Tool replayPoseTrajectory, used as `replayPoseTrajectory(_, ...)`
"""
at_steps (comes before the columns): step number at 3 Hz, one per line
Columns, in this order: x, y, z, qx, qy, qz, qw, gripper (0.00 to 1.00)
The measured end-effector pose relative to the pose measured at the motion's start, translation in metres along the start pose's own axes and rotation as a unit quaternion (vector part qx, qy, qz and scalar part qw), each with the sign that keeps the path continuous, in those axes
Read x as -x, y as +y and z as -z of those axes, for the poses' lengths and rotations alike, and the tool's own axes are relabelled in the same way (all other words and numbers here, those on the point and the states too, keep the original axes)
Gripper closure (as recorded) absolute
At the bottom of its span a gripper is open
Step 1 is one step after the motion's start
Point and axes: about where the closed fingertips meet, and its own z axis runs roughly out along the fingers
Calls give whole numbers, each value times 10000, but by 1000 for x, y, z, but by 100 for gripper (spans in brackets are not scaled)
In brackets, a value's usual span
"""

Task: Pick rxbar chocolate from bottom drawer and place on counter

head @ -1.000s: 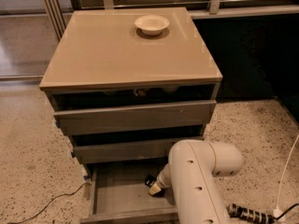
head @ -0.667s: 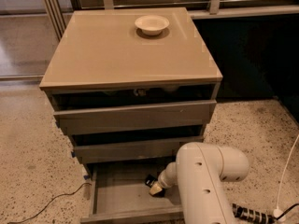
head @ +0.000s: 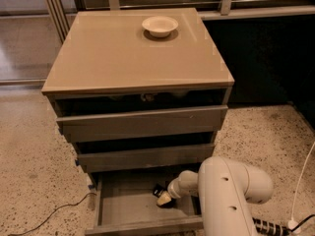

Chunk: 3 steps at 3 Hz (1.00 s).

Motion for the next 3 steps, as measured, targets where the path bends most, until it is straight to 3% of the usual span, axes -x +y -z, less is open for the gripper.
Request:
replayPoseTrajectory(2, 1, 1, 2, 122, -164, -72, 9998, 11)
replayPoseTrajectory(3, 0, 8, 3, 220, -463, 41, 9987, 3)
